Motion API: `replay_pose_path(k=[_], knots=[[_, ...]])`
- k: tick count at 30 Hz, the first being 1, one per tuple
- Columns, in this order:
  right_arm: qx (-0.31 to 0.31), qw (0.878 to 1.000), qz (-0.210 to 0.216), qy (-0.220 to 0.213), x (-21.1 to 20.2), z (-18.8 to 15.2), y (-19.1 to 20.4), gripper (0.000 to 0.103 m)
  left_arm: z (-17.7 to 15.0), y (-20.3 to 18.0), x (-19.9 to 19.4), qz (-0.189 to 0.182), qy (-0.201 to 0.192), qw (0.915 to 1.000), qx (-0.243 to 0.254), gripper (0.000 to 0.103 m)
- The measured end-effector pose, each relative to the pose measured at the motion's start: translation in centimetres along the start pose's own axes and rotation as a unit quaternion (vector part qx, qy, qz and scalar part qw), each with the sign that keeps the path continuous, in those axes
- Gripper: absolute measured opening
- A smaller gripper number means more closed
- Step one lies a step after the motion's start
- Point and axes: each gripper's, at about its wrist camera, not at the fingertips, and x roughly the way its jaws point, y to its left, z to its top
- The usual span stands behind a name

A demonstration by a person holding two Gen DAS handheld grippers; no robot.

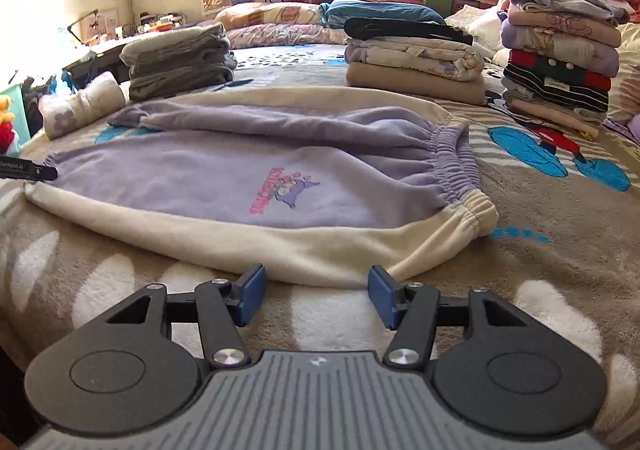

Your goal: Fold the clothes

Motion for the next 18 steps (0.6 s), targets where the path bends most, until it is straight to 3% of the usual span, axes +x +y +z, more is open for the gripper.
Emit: replay_pose_path(k=[5,9,14,18], knots=[[0.039,0.998,0.020,-0.052,-1.8,1.9,-1.0,0.054,0.8,0.6,-2.4,-0.012,-0.048,0.9975,-0.052,0.052],[0.046,0.996,0.017,-0.071,-1.9,2.2,-2.7,0.054,3.2,-0.9,-4.1,-0.022,-0.065,0.9962,-0.053,0.052],[0.049,0.995,0.003,-0.084,-1.3,3.9,-5.4,0.054,7.8,-4.2,-3.5,-0.025,-0.045,0.9986,-0.009,0.052],[0.032,0.995,-0.003,-0.095,0.4,6.5,-6.9,0.054,10.9,-5.0,-0.5,-0.044,-0.010,0.9989,-0.013,0.052]])
